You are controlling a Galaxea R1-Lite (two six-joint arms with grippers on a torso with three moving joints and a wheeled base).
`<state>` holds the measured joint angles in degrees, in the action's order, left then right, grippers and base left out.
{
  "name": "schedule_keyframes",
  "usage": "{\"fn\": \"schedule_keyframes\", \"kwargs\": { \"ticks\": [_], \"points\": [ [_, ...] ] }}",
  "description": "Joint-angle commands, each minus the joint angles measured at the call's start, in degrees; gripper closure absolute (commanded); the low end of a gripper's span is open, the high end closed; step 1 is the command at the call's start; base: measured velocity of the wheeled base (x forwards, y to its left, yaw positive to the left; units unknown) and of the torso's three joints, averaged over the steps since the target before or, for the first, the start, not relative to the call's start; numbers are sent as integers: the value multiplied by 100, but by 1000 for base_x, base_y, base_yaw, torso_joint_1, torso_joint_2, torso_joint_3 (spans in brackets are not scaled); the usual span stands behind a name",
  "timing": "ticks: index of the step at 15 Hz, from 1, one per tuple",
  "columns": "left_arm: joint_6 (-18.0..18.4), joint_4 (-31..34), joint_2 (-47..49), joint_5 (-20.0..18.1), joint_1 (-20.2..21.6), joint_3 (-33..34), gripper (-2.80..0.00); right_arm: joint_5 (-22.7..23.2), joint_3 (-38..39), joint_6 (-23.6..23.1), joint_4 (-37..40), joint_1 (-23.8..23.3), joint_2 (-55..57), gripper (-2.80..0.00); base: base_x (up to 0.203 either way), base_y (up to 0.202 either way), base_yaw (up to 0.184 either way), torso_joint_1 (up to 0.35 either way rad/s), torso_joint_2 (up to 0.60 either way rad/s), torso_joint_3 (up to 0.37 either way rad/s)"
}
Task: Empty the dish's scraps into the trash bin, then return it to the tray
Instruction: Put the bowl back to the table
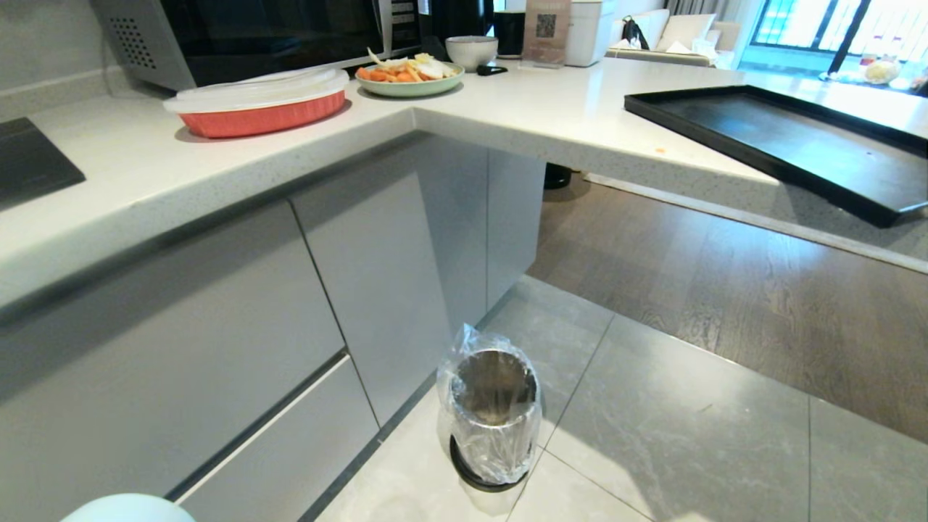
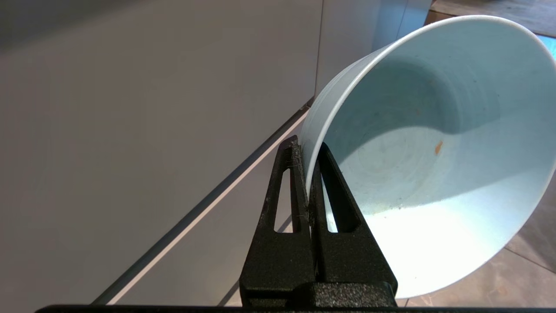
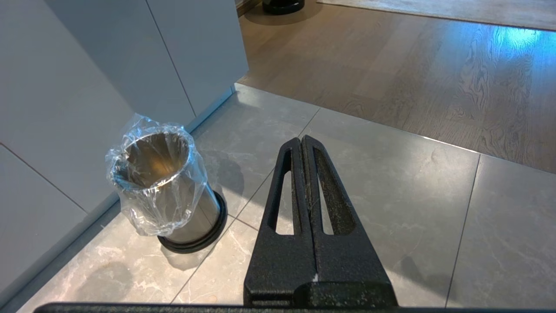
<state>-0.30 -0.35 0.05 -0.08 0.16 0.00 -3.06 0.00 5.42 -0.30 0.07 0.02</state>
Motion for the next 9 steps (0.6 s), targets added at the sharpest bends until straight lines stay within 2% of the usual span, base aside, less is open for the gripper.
{"fn": "schedule_keyframes", "kwargs": {
  "ticks": [1, 9],
  "points": [
    [-5, 0, 4, -1, 2, 0, 0, -2, 0, 11, -5, 1, -2, 0, 0, 0, 0, 0, 0, 0],
    [-5, -8, 4, -1, 2, 0, 0, -2, 0, 2, -5, 1, -2, 0, 0, 0, 0, 0, 0, 0]
  ]
}}
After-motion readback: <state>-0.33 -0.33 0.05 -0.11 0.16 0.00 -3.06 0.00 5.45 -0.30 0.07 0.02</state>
